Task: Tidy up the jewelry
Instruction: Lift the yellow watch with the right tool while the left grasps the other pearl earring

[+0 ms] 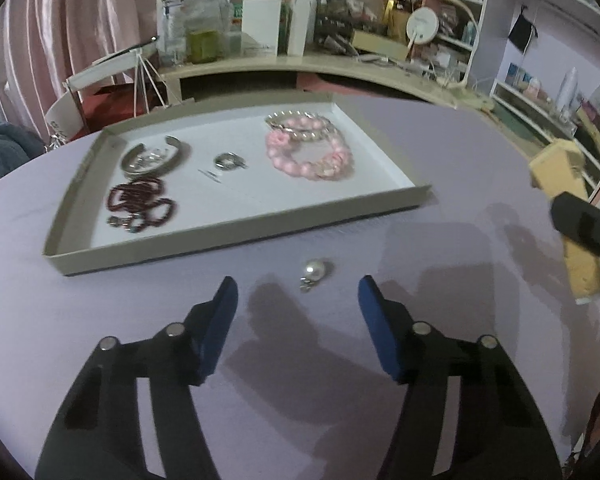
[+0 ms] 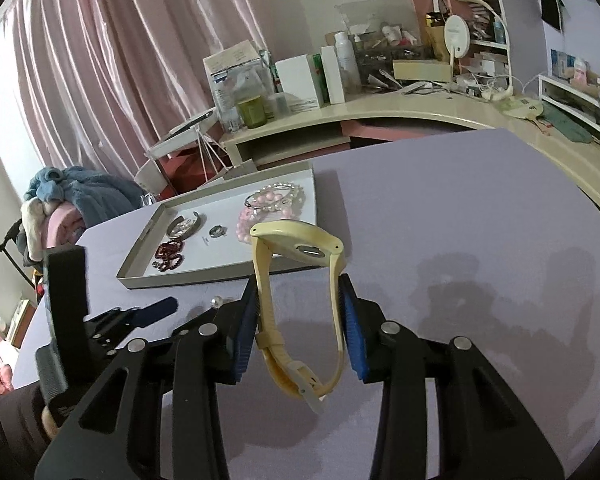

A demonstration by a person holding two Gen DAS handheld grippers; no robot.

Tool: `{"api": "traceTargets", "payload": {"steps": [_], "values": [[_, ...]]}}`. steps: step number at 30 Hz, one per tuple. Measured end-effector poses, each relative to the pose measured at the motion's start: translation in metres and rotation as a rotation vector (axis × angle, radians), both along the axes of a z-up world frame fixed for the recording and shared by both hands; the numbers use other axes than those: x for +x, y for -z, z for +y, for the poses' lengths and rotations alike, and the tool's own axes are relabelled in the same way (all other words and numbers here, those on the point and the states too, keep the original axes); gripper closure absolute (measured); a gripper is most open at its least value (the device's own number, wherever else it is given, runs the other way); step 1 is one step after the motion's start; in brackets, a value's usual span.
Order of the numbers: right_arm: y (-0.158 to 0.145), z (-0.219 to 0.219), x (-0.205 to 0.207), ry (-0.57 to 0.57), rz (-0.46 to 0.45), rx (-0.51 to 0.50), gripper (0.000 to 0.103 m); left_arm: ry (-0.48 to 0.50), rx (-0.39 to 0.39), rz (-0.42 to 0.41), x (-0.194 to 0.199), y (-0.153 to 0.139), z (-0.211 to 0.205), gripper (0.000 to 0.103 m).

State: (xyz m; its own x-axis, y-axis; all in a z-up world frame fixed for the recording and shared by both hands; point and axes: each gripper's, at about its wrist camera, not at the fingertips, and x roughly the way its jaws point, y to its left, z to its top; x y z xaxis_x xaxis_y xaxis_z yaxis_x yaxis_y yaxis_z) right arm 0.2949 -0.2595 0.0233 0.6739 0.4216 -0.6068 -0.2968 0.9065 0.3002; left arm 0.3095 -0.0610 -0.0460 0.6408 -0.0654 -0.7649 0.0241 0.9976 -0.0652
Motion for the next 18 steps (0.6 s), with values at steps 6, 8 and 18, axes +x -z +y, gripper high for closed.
{"api": "traceTargets", "payload": {"steps": [6,8,18], "values": [[0.005,-0.011,0.002,0.011,0.016,0.017,0.063,-0.010,0.015,0.028,0.016,0.004,-0.010,0.056],[0.005,-0.013,0.001,0.010,0.017,0.018,0.063,-0.009,0.029,0.027,0.018,0.005,-0.014,0.062],[0.007,-0.011,-0.001,0.001,0.024,0.029,0.063,-0.014,0.047,0.025,0.013,0.003,-0.015,0.090]]}}
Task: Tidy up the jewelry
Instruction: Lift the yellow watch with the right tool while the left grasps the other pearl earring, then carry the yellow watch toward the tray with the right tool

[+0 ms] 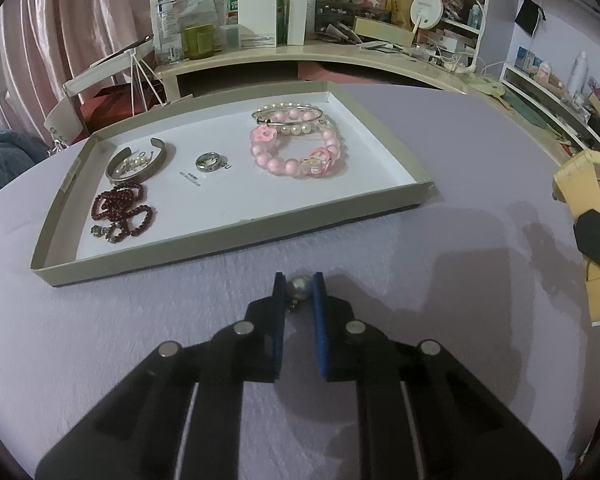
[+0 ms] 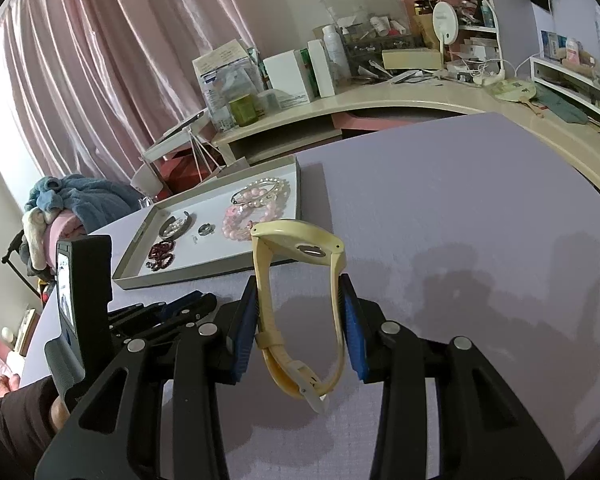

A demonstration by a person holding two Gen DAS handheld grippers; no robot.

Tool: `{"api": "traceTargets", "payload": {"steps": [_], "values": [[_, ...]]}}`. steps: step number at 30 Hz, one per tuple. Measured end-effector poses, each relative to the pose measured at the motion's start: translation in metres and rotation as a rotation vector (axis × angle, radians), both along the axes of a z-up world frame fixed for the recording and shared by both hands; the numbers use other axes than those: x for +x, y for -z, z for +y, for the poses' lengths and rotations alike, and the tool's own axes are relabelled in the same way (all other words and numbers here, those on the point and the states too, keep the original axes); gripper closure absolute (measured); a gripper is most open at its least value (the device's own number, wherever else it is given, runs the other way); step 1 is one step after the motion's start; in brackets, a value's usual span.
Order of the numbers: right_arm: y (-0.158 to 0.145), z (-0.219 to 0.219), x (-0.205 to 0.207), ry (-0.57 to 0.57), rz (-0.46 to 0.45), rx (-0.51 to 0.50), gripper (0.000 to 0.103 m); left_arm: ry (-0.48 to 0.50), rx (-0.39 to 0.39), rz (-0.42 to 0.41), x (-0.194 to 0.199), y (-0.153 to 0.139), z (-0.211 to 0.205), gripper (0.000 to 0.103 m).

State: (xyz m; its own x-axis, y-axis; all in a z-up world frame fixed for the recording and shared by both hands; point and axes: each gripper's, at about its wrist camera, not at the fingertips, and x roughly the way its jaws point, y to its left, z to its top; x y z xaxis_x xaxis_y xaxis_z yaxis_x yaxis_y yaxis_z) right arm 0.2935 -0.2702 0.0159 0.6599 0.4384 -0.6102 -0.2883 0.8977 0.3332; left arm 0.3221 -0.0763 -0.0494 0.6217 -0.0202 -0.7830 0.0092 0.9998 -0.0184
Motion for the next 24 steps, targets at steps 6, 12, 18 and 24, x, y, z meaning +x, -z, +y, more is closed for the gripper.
{"api": "traceTargets", "payload": {"steps": [6,12,18,24], "values": [[-0.006,0.004,-0.005,-0.014,-0.012,-0.002,0.063,-0.014,-0.027,0.001,-0.007,-0.002,0.013,0.090],[-0.009,0.016,-0.008,-0.038,-0.021,0.001,0.063,-0.059,-0.032,-0.074,-0.029,-0.026,0.052,0.090],[-0.013,0.042,-0.015,-0.095,-0.032,-0.008,0.063,-0.121,-0.048,-0.152,-0.054,-0.053,0.094,0.090],[-0.018,0.068,-0.023,-0.146,-0.039,-0.023,0.063,-0.156,-0.065,-0.190,-0.074,-0.068,0.119,0.090]]}}
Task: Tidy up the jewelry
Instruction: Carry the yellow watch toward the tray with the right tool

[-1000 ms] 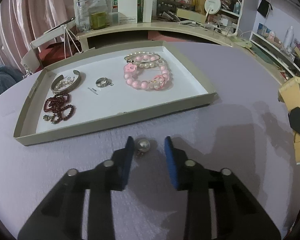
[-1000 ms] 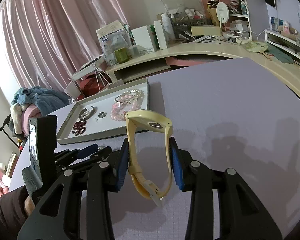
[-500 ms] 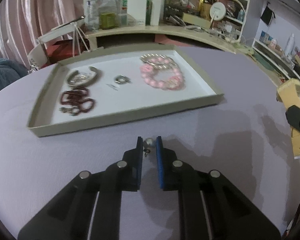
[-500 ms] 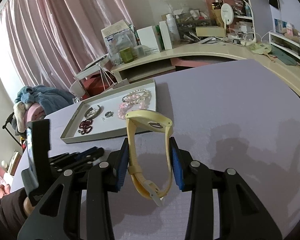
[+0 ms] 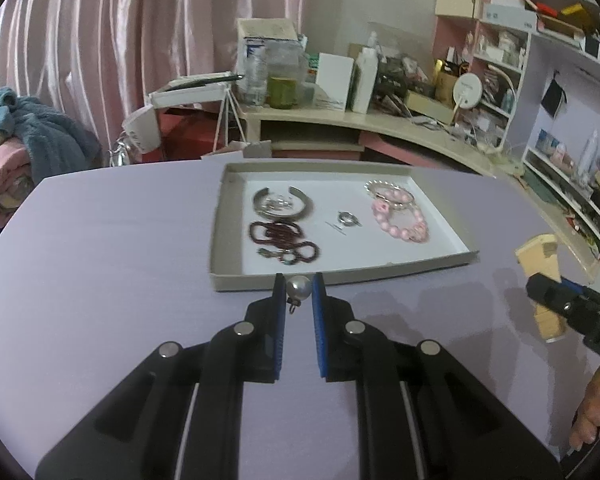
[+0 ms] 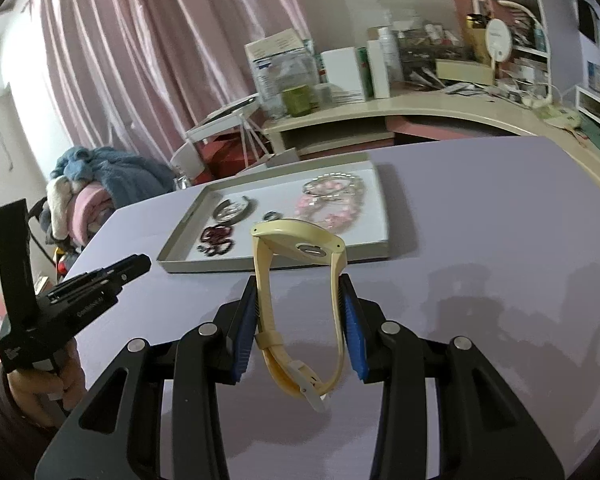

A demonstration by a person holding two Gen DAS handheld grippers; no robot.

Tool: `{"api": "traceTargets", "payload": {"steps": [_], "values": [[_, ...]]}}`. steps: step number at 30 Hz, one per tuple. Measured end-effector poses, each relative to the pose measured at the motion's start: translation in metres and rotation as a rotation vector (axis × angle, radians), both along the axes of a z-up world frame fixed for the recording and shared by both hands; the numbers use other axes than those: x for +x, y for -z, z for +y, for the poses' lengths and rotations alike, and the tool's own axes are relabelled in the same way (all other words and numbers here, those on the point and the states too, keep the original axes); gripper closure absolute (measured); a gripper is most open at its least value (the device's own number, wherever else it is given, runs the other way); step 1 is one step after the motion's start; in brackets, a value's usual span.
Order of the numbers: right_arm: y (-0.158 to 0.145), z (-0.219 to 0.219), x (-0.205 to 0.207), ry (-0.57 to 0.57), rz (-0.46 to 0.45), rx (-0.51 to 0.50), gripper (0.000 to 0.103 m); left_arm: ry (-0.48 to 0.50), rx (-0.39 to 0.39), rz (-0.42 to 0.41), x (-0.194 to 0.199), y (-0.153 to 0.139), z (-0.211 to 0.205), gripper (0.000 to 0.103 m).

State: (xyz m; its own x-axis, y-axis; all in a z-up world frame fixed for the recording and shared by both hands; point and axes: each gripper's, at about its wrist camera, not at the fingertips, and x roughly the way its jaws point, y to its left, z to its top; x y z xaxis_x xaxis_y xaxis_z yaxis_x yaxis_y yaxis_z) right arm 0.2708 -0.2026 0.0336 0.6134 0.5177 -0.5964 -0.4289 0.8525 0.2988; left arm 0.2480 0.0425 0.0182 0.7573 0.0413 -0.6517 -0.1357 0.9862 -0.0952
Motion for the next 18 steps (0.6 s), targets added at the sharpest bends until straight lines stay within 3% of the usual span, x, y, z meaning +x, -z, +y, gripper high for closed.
{"api": "traceTargets", "payload": {"steps": [18], "values": [[0.002,0.040,-0.005,-0.058,0.012,-0.051,0.063,-0.010,-0.026,-0.011,-0.017,0.004,0.021,0.090]]}}
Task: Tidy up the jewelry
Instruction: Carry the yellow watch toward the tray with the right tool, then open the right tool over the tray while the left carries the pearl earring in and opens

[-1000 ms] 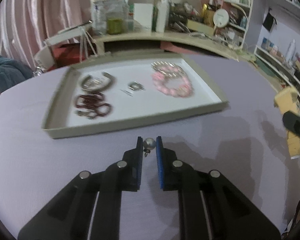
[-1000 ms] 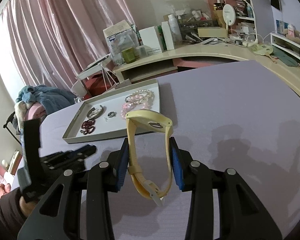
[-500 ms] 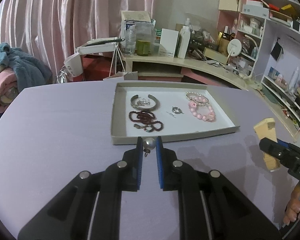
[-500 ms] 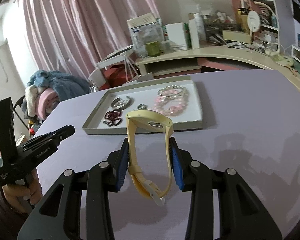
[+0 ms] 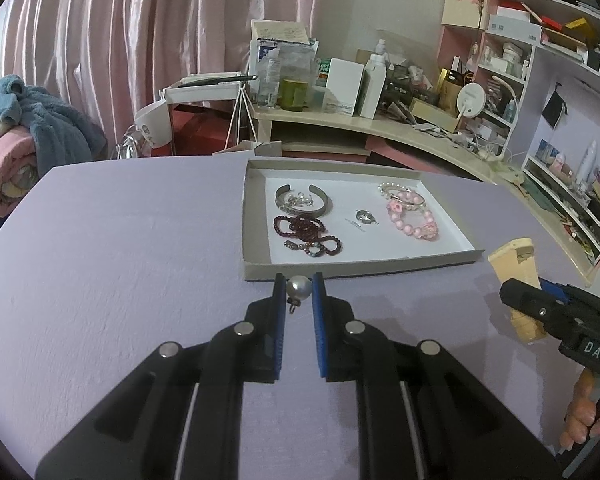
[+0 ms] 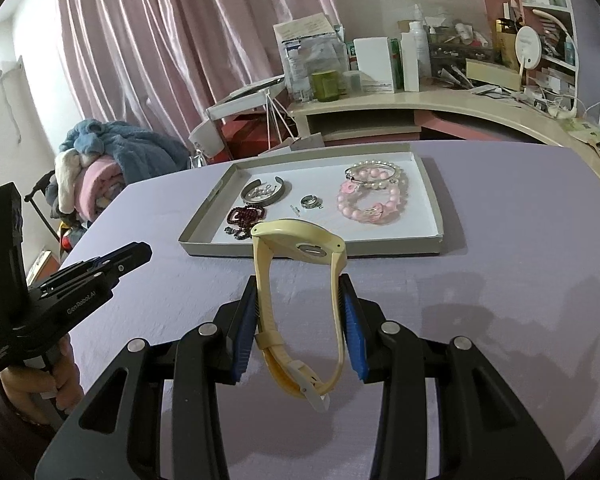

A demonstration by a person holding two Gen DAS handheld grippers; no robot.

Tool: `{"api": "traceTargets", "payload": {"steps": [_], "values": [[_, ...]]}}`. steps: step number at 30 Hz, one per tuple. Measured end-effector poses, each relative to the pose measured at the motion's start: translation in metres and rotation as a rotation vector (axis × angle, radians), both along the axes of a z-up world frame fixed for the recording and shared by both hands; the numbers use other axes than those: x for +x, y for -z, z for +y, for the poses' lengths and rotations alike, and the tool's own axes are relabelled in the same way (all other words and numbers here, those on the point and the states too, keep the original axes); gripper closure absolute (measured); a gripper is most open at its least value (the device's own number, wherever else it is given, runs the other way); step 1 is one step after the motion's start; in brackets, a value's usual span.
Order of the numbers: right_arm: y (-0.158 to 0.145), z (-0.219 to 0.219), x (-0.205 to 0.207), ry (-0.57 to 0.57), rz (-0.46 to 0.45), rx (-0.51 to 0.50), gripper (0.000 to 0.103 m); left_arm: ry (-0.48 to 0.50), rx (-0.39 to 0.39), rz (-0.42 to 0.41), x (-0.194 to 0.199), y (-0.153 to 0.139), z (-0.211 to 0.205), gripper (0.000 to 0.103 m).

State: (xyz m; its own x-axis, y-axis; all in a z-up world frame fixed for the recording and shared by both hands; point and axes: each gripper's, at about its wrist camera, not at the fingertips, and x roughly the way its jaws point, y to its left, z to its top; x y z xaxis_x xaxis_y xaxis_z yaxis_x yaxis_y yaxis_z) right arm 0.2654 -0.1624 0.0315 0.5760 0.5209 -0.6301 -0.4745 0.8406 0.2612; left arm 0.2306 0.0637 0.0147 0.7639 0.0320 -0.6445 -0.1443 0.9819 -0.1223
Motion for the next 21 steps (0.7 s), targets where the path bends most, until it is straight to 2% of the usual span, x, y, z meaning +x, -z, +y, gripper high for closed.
{"api": "traceTargets", "payload": {"steps": [7,13,18,21], "values": [[-0.002,0.000,0.011,0.026,-0.017,-0.018,0.063,0.001,-0.005,0.003,0.001,0.002,0.001,0.090],[-0.016,-0.007,0.065,0.159,-0.057,0.001,0.063,0.002,-0.017,-0.012,0.006,0.002,0.002,0.090],[0.003,0.020,0.110,0.159,-0.010,-0.056,0.063,0.003,-0.029,-0.014,0.012,0.001,0.006,0.090],[0.017,0.036,0.124,0.147,0.010,-0.086,0.063,0.001,-0.035,-0.013,0.015,0.001,0.011,0.090]]}}
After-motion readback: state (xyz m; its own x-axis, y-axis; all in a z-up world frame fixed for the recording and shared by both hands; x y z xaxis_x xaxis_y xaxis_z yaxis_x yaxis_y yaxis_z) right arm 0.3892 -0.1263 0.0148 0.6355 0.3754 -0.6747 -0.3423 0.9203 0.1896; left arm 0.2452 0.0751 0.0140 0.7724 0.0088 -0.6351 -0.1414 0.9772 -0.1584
